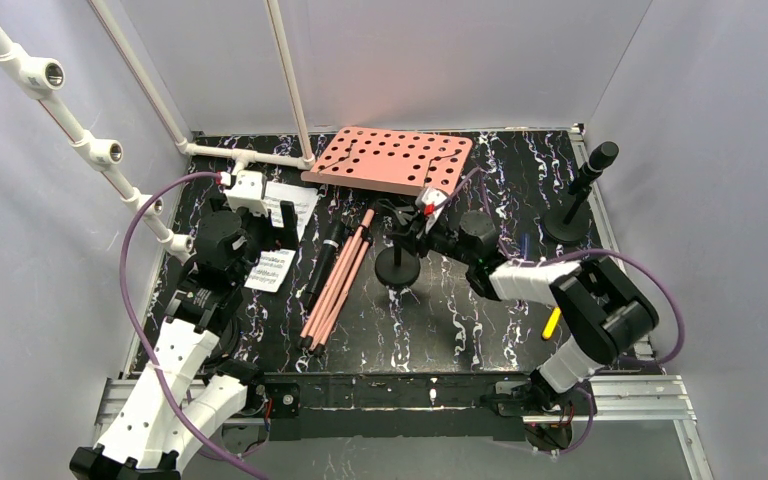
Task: Pack up the instrument practice props
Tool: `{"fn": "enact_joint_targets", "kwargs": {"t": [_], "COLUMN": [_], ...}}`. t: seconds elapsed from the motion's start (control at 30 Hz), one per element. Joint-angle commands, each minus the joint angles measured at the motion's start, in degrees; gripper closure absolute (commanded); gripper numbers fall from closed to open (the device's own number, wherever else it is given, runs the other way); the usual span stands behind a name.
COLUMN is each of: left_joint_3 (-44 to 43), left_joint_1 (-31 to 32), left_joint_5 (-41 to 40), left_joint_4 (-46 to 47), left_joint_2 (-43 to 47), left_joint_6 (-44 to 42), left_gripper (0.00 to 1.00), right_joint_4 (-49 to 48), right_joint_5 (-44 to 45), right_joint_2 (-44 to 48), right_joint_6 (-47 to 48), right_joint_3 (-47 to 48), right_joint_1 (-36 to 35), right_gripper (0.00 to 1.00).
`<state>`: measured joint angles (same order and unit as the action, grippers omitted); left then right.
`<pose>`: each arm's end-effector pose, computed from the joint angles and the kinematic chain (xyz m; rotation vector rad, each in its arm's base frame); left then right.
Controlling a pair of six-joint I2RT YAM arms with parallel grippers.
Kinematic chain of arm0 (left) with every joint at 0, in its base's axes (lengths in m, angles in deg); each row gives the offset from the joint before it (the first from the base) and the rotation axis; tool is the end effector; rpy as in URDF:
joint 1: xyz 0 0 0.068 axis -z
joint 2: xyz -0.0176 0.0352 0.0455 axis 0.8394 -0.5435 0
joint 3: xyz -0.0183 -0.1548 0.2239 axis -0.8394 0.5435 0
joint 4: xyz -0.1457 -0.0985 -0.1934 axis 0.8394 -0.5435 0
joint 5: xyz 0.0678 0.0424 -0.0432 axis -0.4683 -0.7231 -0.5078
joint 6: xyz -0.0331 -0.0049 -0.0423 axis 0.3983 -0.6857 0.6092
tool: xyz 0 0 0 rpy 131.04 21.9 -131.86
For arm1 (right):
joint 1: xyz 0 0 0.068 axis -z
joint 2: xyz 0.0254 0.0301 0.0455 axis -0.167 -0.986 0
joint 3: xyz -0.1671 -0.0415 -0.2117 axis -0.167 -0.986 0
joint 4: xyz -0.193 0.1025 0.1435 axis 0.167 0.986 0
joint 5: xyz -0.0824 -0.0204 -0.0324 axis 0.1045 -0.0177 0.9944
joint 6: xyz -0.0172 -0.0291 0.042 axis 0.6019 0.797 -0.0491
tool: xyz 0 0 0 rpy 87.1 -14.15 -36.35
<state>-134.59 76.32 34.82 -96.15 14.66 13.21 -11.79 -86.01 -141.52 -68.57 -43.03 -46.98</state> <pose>0.1667 -0.0516 0.3660 0.1274 1.6771 -0.1224 0.2407 0.2018 0.2201 -0.8443 1.3701 0.8027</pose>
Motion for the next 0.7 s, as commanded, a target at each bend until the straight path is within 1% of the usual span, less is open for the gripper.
{"fn": "enact_joint_targets", "kwargs": {"t": [0.0, 0.13, 0.43, 0.57, 0.6, 0.67], "left_joint_3": [0.8, 1.1, 1.1, 1.2, 1.1, 1.1], "left_joint_1": [0.1, 0.2, 0.2, 0.1, 0.1, 0.1], "left_joint_5": [-0.5, -0.6, -0.5, -0.5, -0.6, -0.7], "left_joint_4": [1.3, 1.6, 1.6, 1.7, 1.5, 1.6], "left_joint_2": [0.6, 0.7, 0.7, 0.4, 0.4, 0.6], "left_joint_6": [-0.7, -1.0, -1.1, -1.1, -1.1, -1.1], "left_gripper": [0.05, 0.05, 0.05, 0.05, 0.05, 0.05], "right_joint_4": [-12.9, -17.7, -14.5, -14.1, -14.0, -13.8], "right_joint_5": [2.4, 3.4, 7.2, 7.3, 7.6, 8.4], "right_joint_2": [-5.3, -10.9, -16.7, -19.2, -19.5, -19.6], "right_joint_6": [0.6, -0.4, 4.2, 4.1, 4.1, 3.8], "right_joint_3": [5.7, 8.8, 15.3, 17.4, 17.8, 18.3], "right_joint_1": [3.1, 6.1, 7.6, 8.3, 8.3, 8.4], "right_gripper": [0.99, 0.99, 0.98, 0.90, 0.87, 0.78]}}
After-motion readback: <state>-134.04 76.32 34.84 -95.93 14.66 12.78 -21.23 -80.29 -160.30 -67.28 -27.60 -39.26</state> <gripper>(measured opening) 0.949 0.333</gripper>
